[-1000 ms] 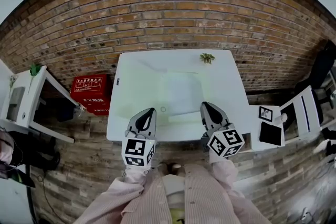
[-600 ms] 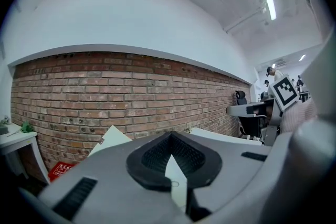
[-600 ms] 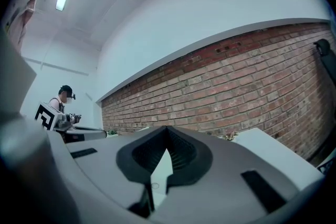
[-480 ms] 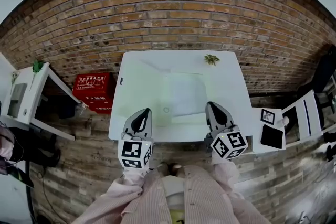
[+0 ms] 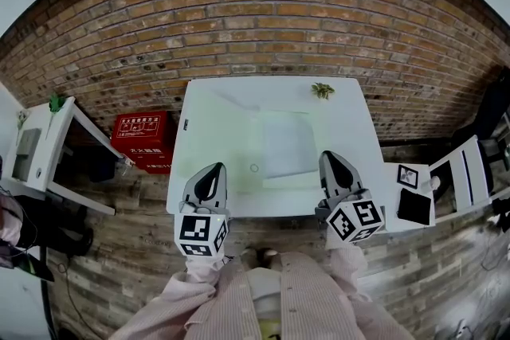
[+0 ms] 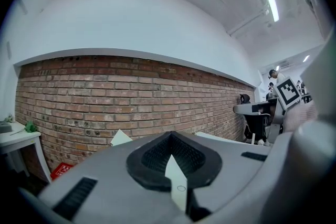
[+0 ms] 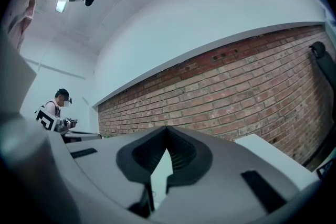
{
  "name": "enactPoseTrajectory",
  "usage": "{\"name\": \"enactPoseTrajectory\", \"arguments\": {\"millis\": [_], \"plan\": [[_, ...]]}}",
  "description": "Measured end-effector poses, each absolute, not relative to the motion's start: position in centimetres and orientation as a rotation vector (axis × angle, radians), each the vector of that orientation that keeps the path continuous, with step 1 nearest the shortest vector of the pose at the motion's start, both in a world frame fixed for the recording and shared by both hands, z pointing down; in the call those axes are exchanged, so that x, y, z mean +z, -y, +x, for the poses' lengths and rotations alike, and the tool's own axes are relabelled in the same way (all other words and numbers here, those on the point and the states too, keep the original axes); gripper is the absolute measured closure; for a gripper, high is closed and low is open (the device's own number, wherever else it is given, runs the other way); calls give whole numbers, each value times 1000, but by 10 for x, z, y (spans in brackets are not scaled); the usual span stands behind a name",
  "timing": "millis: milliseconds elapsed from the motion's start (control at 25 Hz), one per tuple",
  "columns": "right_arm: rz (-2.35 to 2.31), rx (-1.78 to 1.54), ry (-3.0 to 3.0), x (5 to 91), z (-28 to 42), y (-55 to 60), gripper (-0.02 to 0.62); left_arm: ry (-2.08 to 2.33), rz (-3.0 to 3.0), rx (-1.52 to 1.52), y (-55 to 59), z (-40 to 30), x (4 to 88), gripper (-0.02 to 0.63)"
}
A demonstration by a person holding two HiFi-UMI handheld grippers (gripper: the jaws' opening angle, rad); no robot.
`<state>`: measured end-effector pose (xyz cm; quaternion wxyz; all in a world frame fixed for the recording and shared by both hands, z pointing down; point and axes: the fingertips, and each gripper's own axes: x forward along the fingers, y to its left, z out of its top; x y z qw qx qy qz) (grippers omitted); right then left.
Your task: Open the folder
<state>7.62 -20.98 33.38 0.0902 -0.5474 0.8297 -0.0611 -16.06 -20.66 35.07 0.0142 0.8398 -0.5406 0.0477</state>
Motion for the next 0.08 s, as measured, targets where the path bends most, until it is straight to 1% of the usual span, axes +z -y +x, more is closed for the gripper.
{"name": "enactPoseTrajectory", "arguments": {"millis": [80], "plan": [[-1632, -174, -2462, 330, 76, 210, 592, 1688, 2614, 140, 208, -163, 348, 611]]}}
